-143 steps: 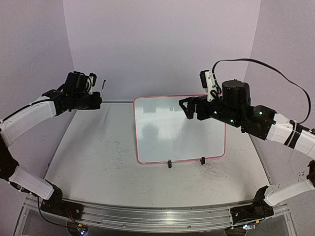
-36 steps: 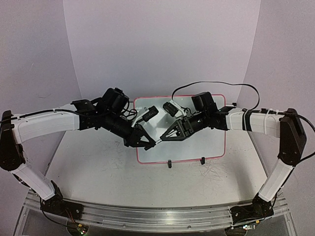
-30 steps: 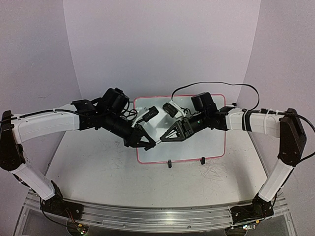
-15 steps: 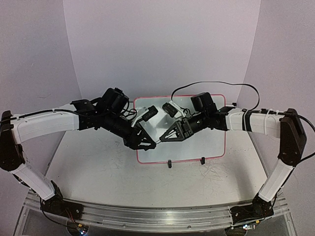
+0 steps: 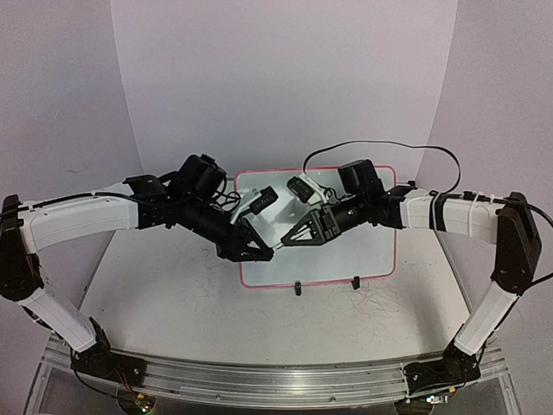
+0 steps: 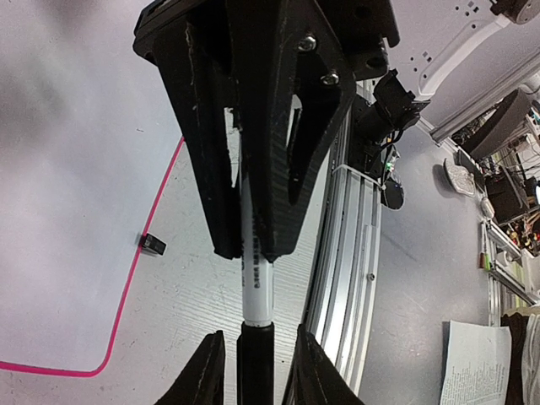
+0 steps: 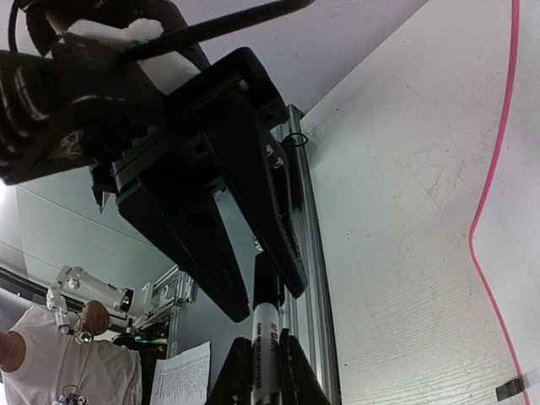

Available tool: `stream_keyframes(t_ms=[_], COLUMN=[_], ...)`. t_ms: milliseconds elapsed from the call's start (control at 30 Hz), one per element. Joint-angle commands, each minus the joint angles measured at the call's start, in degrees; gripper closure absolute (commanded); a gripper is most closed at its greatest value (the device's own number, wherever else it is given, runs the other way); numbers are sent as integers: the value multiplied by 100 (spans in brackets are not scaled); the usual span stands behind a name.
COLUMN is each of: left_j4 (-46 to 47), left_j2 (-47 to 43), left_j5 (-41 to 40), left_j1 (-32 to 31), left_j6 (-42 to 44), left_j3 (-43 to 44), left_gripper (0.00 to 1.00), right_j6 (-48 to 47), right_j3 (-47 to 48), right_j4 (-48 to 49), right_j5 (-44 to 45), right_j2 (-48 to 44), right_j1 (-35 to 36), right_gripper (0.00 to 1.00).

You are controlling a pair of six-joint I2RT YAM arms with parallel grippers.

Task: Write a sentence on the whiteboard
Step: Open the pen cap from the whiteboard marker, then place the pen cap at the center of the board.

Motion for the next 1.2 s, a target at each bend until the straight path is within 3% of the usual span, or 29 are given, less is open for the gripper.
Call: stream_keyframes(t_ms=[0,133,300,433,733,967,1167], left_j4=[37,37,35,-16,-45,872,943], left_j2=[-165,-149,-246,-455,-1816,-2375,-1693], left_j5=[53,45,-252,-657,-1791,-4263,-5097], left_j1=[-32,-30,-33,-22,252,792,822], left_j6=[135,163,247,400,665,-1839,-3161], left_j3=[92,94,63,-185,-1256,-2416,-2858], left_gripper=[70,72,91,100,100,100,100], right_j6=[-5,11,12,-8,-231,-205,-127], right_j3=[69,88,50,-33,-643,-1372,-2033], right_j4=[110,118,118,119,111,373,1516], right_j5=[46,50,64,327,792,3102,4122], right_j2=[-296,-307,-324,-456,-1301,-2428,-3112], right_j1=[33,33,37,16,-376,-362,-61], right_gripper=[100,100,100,100,100,100,100])
